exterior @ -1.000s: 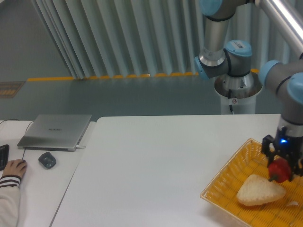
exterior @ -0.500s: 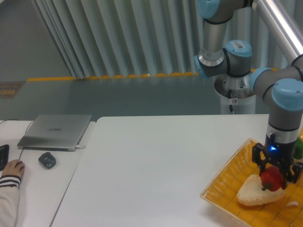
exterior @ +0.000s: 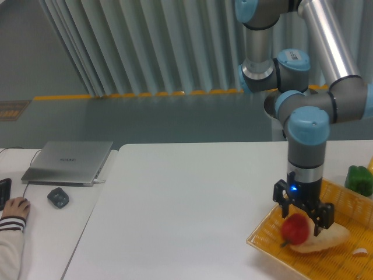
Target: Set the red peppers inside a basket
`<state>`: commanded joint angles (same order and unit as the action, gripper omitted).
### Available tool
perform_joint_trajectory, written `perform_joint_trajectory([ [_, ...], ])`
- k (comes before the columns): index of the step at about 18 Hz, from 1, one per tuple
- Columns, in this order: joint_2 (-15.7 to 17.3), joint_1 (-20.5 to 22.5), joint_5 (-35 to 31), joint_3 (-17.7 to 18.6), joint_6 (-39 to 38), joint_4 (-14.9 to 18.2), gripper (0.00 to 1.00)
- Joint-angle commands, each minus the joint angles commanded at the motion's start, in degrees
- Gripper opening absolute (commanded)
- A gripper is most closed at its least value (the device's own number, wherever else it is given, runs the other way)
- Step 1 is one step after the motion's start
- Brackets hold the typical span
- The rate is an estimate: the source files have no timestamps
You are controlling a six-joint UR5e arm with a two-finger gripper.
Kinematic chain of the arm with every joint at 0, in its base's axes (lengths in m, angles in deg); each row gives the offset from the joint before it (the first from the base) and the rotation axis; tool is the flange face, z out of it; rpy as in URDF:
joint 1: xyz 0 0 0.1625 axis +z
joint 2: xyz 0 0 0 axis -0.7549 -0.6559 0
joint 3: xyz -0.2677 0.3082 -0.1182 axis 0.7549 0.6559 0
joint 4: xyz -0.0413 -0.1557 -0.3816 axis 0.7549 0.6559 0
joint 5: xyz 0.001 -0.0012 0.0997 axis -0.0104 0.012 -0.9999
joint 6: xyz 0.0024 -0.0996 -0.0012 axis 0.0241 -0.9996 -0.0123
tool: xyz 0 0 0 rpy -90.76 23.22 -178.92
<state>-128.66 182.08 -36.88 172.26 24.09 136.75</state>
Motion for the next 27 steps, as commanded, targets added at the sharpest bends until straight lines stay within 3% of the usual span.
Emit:
perform_joint_trajectory([
  [5, 2.2, 2.9, 1.0, -0.1, 0.9, 0.8, 1.00],
  [7, 3.3, 5.8, 1.4, 0.2, 1.9, 4.0, 1.00],
  [9, 5.0, 7.8, 1.3, 0.5, 10.0, 6.1, 1.00],
  [15, 8.7, 15.2, 1.4, 4.6, 36.0, 6.4, 1.00],
  [22, 11.3, 23.0, 0.9, 4.8, 59.1, 14.1, 1.00],
  [27, 11.4, 26.1, -0.3, 4.7, 63.3, 16.1, 1.00],
])
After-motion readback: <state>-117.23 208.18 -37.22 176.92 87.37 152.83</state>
